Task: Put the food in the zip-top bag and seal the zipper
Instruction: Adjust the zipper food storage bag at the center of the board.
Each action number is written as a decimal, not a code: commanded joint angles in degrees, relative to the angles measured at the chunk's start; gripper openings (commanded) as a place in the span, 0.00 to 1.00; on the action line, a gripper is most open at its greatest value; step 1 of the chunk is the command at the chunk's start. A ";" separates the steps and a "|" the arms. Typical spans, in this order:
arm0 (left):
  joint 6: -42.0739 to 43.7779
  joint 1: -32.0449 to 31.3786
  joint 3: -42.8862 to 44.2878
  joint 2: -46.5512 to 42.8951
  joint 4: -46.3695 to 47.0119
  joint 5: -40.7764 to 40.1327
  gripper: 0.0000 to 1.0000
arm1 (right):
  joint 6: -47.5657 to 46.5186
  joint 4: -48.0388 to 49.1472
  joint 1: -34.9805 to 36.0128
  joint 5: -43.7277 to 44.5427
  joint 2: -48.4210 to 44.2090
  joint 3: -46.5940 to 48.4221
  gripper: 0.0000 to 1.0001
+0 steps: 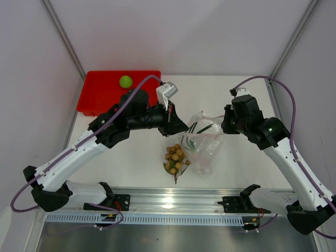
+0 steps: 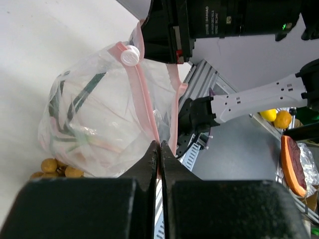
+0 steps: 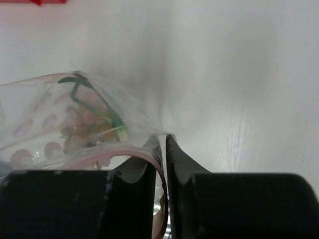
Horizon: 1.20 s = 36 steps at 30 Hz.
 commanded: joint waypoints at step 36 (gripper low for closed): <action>-2.88 0.40 -7.97 -23.35 -11.56 -14.04 0.30 | 7.55 23.37 20.63 -18.03 5.27 0.00 0.00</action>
